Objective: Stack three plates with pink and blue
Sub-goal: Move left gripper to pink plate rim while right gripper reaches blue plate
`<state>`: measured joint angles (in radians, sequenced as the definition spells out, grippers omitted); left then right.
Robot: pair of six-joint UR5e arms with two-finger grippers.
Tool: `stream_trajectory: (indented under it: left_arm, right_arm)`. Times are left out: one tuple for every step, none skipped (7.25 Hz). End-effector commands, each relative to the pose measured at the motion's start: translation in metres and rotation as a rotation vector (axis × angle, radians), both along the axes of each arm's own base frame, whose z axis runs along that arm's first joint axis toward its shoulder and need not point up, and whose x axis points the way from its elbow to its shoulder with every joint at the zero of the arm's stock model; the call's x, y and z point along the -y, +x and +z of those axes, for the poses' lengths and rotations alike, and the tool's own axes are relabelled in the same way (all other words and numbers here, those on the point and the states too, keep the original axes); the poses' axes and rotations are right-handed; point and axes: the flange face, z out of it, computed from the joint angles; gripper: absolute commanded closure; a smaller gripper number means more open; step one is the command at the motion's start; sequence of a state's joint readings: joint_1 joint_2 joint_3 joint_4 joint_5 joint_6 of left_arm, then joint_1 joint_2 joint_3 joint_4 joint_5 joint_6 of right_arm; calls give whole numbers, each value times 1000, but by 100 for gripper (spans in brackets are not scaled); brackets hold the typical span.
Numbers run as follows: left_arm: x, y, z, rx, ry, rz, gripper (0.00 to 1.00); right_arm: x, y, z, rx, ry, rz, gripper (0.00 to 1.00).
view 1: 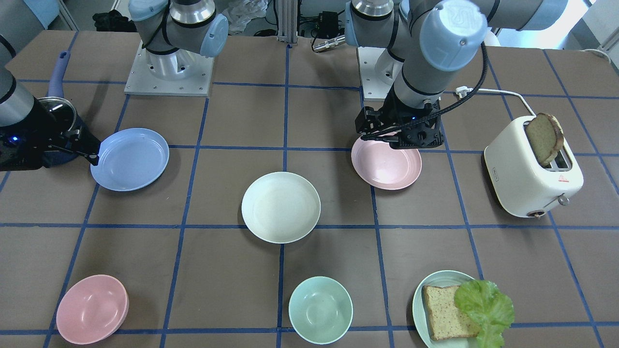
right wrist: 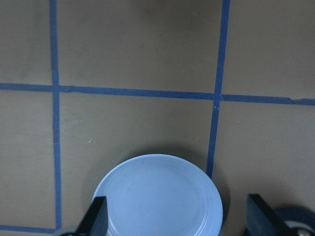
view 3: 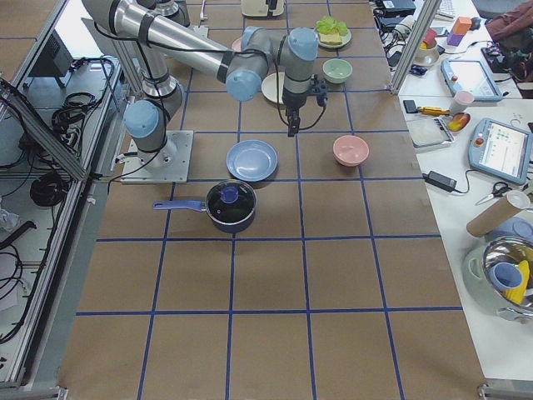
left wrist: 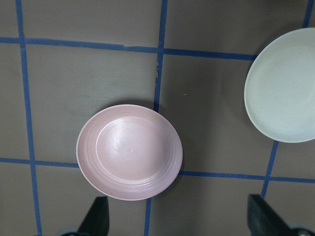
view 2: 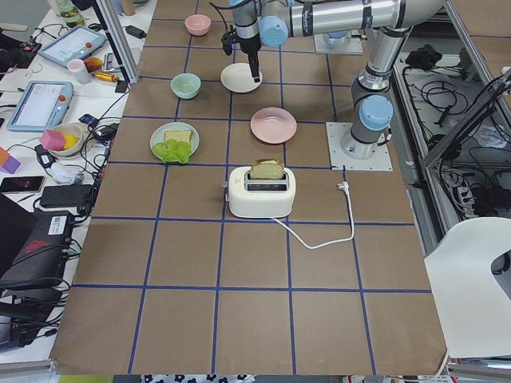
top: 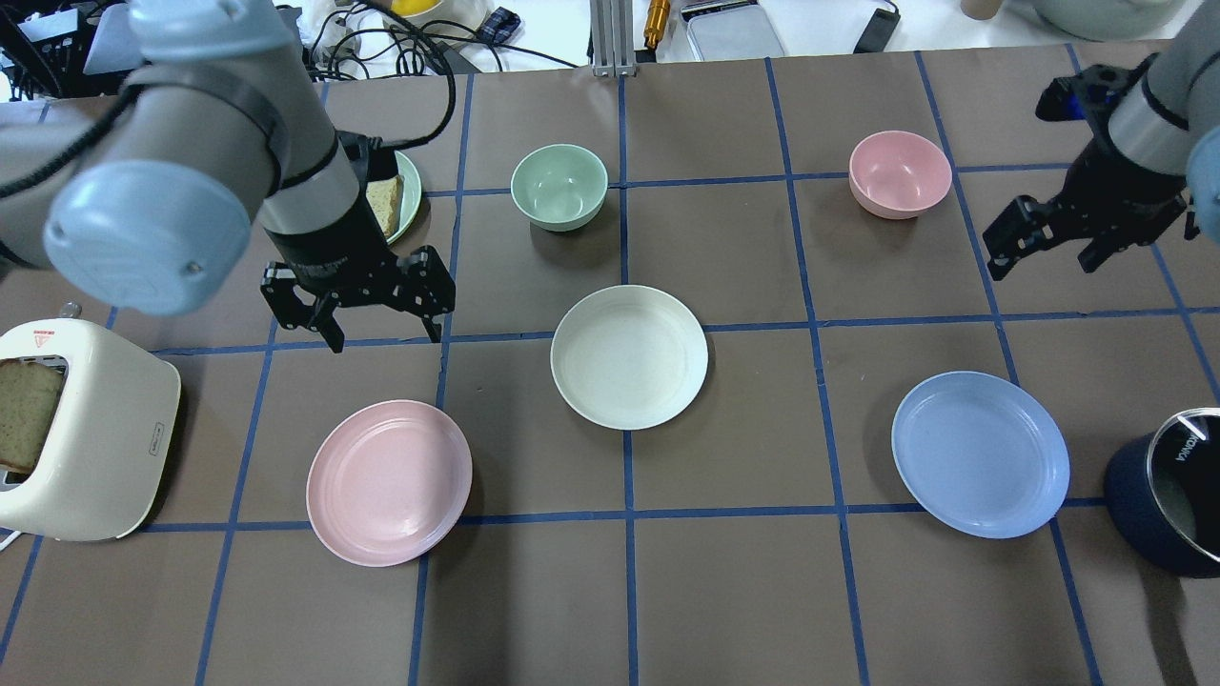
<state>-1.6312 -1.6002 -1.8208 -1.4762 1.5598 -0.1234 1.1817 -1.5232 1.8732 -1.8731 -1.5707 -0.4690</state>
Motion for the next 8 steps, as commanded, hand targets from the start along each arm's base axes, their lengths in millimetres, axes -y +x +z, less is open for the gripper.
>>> stream_trajectory:
  left_arm:
    - [-37, -16, -92, -1, -48, -42, 0]
    - [-56, -20, -129, -8, -100, -60, 0]
    - [-76, -19, -153, -7, -132, -70, 0]
    - [-89, -17, -168, -7, -130, -61, 0]
    - [-94, -18, -174, -10, -114, -60, 3]
    - [-97, -18, -181, -9, -93, -55, 33]
    - [-99, -17, -184, -5, -87, -51, 51]
    - [-98, -17, -184, 0, -89, -52, 80]
  right_arm:
    - [-30, -31, -56, 27, 26, 13, 0]
    - [-44, -50, -77, 52, 55, 2, 0]
    - [-57, -55, -91, 74, 74, 57, 0]
    - [-56, -56, -98, 51, 35, 61, 0]
    - [-54, -62, -124, 35, 48, 48, 0]
    - [-55, -71, -143, 57, 77, 29, 0]
    - [-56, -71, -146, 62, 87, 26, 8]
    - [-57, -71, -150, 70, 102, 26, 13]
